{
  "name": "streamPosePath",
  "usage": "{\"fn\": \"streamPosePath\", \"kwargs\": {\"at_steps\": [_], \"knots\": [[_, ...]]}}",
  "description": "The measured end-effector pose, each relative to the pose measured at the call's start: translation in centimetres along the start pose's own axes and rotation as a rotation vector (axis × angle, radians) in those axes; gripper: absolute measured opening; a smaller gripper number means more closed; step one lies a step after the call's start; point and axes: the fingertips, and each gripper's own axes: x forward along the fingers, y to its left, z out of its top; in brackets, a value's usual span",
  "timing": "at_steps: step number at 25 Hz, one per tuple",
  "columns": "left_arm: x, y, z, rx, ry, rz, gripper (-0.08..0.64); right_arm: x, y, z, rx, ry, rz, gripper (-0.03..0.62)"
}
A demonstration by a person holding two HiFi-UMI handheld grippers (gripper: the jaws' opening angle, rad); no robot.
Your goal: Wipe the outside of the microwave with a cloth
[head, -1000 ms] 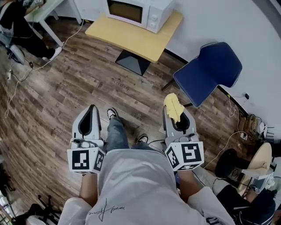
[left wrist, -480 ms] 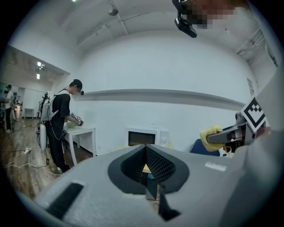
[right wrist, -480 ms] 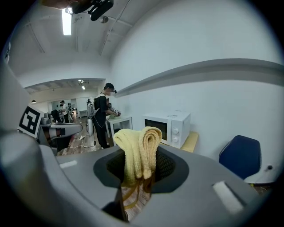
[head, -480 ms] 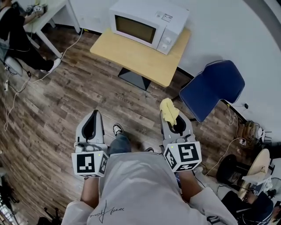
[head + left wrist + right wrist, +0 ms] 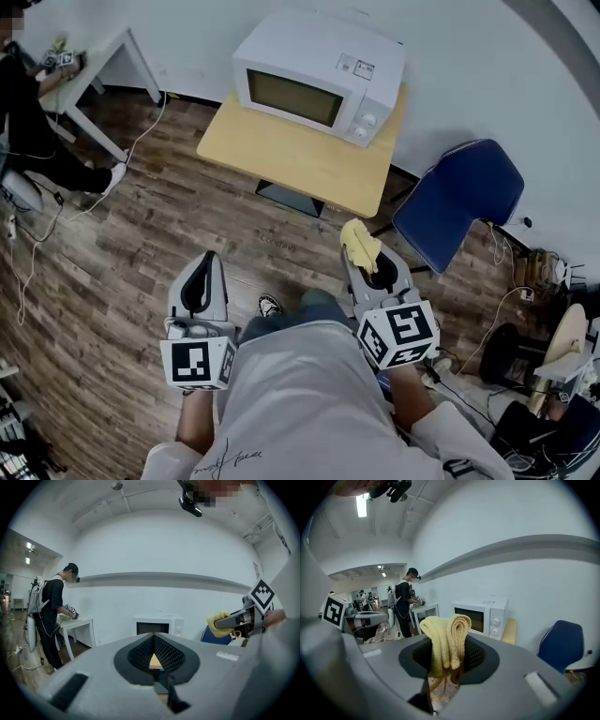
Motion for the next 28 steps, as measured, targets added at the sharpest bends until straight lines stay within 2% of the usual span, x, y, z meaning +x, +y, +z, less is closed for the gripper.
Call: {"fn": "streamPosePath", "kwargs": {"at_steps": [2, 7, 12, 22, 28], "knots": [[0.9, 0.9, 0.1, -0.004, 0.004, -0.005, -0.006, 0.9, 0.0, 0.4, -0.008, -0.001, 0.004, 0.11], [4.6, 1.9, 0.2, -0.013, 0.018, -0.032, -0.006, 3.3, -0.6, 2.2, 0.003, -0.034, 0.073, 0.121], [9.8, 2.7, 1.0, -0.019, 0.022, -0.066, -0.006, 7.2, -3.2, 3.9, 0.013, -0.044, 0.058, 0.12], [24.6, 3.9, 6.1, 0.041, 0.017, -0.156, -0.006, 16.1, -13.6, 9.5, 0.085, -0.032, -0.093, 0.115], [32.0, 3.2, 7.3, 0.04, 0.049, -0.197, -0.005, 19.3, -20.6, 12.5, 0.129, -0.049, -0.171, 0.109]]}}
